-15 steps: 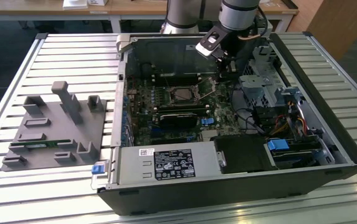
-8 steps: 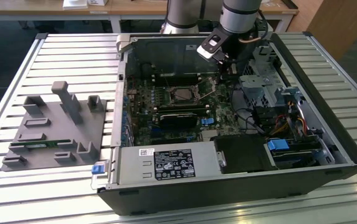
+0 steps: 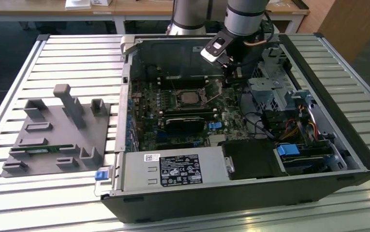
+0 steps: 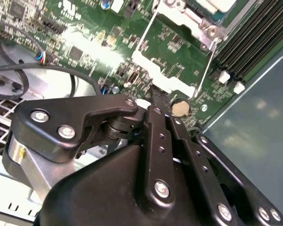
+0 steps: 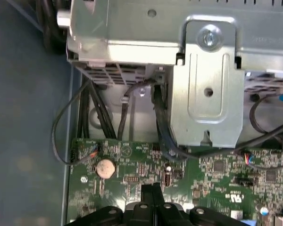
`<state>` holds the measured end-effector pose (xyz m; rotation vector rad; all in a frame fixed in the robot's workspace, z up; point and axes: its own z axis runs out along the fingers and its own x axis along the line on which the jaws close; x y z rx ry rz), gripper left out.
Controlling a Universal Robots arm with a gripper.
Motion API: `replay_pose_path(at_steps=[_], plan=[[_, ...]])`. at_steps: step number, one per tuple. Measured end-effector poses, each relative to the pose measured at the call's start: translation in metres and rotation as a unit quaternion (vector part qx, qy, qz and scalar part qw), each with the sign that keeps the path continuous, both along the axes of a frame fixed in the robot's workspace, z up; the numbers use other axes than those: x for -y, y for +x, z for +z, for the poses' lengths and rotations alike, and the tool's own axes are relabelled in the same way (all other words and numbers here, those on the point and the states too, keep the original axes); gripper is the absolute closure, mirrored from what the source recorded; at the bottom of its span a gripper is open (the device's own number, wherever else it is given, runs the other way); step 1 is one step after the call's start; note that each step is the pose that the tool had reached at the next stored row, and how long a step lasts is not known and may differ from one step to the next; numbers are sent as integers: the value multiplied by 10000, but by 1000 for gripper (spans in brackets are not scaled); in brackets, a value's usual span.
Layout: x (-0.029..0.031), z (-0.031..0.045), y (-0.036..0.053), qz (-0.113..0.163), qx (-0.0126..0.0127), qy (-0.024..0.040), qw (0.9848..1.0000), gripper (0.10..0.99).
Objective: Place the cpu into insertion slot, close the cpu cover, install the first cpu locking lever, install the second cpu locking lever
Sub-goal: 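Close the cpu cover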
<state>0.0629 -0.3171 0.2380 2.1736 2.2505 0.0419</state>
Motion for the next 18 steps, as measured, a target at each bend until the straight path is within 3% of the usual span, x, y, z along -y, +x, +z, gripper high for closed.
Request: replay_pose_path(at_steps=[8,18], plan=[[0,1,-247,0,0,-1,10000,980],[0,-4,-329,0,0,1,10000,980]])
